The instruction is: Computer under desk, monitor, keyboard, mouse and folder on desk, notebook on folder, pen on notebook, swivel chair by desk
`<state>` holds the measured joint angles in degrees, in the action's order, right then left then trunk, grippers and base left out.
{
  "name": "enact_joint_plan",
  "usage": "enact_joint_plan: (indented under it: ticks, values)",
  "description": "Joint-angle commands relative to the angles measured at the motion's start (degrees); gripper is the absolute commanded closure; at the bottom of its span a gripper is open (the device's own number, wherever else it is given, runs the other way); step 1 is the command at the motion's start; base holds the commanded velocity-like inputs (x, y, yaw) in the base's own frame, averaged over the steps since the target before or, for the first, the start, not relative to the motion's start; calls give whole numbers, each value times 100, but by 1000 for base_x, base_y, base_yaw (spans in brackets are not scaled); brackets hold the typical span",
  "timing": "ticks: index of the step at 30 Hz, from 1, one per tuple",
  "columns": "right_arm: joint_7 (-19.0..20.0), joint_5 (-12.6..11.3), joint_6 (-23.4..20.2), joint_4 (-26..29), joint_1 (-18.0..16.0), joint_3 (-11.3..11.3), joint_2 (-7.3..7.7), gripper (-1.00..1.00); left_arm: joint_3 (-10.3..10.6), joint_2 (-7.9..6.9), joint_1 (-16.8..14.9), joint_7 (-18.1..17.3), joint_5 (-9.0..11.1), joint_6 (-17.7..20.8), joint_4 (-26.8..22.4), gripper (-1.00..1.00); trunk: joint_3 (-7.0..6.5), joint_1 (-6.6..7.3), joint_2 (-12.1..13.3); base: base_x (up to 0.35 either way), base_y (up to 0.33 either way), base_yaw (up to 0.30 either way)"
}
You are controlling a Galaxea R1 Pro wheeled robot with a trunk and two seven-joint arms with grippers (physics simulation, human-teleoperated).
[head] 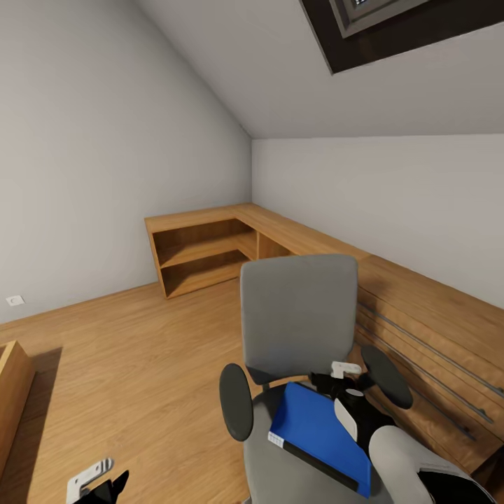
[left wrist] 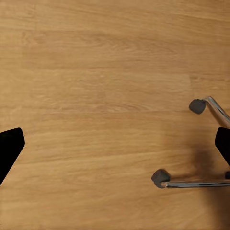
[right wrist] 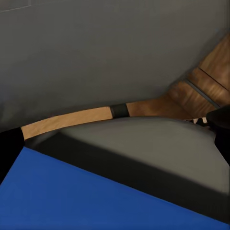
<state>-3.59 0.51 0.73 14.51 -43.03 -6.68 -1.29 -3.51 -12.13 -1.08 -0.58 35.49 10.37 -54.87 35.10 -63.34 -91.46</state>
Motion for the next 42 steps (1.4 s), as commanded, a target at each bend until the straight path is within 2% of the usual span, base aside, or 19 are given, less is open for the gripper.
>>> enact_joint_plan:
  ticks: [1,5,10,17,30,33,40,42]
  values:
    - [-3,2,7,2,-4,-34,-1,-100,-24,2,-3,-7,54,37,4,-100,24,-22,-44,0,0,0]
    - [31,-6,6,4,-4,-45,18,-100,-65,16,-1,-13,49,30,125,-100,96,-110,-205,0,0,0]
    - [188,-9,1,6,-4,-53,49,-100,-75,23,0,-12,49,28,195,-100,96,-110,-205,0,0,0]
    - [412,-14,-7,8,-4,-65,169,-100,-78,32,0,-12,54,27,253,-100,96,-110,-205,0,0,0]
    - [516,-49,-13,8,-4,-76,275,-100,-91,28,-3,-12,55,18,397,-100,96,-110,-205,0,0,0]
    - [549,-97,-34,8,-4,-77,284,-100,-94,28,-2,-12,55,18,402,-100,96,-110,-205,0,0,0]
    - [678,-293,-207,13,-4,-73,330,-100,-96,30,0,-12,55,18,406,-100,221,-264,-486,0,0,0]
    - [728,-346,-253,15,-4,-74,356,-100,-97,30,0,-12,55,18,406,-100,221,-264,-486,0,0,0]
